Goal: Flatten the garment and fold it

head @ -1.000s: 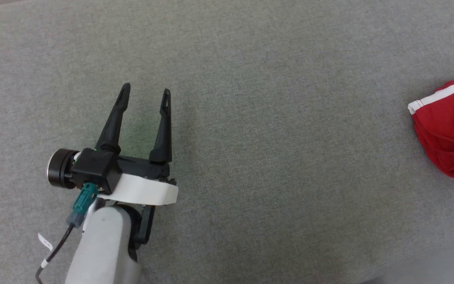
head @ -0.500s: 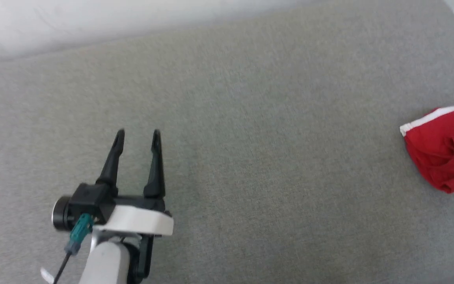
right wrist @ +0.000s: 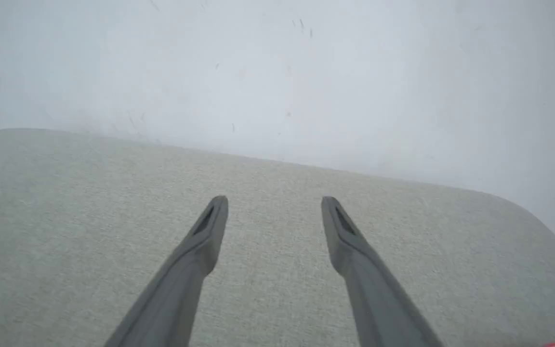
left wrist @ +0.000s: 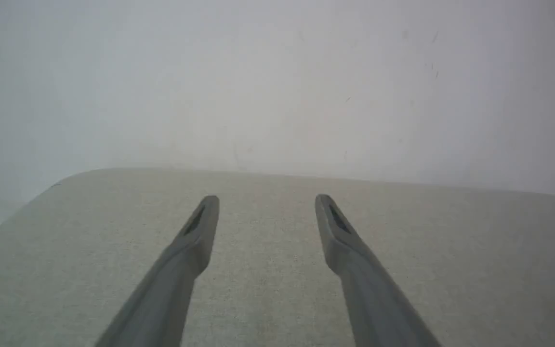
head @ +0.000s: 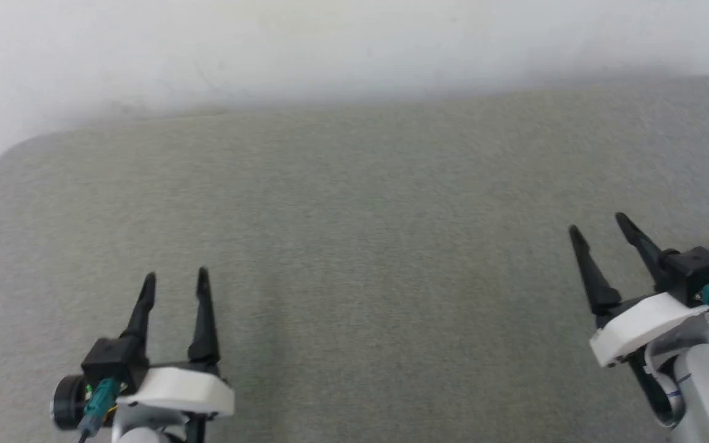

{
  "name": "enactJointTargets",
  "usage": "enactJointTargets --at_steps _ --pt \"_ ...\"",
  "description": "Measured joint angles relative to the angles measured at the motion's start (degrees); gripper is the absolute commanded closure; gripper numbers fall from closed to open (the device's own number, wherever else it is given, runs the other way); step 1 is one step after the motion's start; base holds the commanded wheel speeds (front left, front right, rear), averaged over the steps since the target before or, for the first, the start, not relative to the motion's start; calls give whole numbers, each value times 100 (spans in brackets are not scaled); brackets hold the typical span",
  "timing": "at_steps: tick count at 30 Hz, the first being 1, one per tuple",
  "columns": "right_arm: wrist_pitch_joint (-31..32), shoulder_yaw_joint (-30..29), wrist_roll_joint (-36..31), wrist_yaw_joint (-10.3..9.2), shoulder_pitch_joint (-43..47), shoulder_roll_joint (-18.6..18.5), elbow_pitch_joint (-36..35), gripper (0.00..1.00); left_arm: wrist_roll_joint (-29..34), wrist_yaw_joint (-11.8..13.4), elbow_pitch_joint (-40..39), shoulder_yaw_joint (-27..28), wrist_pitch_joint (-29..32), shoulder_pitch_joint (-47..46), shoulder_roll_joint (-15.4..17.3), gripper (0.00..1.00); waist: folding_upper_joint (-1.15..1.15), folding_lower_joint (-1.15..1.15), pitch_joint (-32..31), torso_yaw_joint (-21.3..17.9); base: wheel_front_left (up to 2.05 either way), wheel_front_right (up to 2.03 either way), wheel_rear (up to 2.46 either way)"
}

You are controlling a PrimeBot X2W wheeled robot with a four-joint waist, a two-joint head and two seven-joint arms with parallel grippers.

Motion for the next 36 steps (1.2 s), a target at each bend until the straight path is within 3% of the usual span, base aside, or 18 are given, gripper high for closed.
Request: enactJointTargets --at_steps 12,22,23,36 --pt "599 -744 -477 0 1576 1103 -1928 0 49 -15 326 248 0 437 398 0 0 0 -511 410 0 0 0" --pt "897 -979 -817 -1 2353 1426 -2540 0 48 -57 466 99 29 766 388 0 0 0 -828 284 0 0 0" --pt "895 -979 -820 -1 2368 1437 -2558 100 48 -57 471 89 42 775 386 100 0 0 -841 274 0 0 0" --pt "906 -983 -849 -1 2362 1435 -2538 100 88 -57 425 97 164 770 364 100 0 1 -826 293 0 0 0"
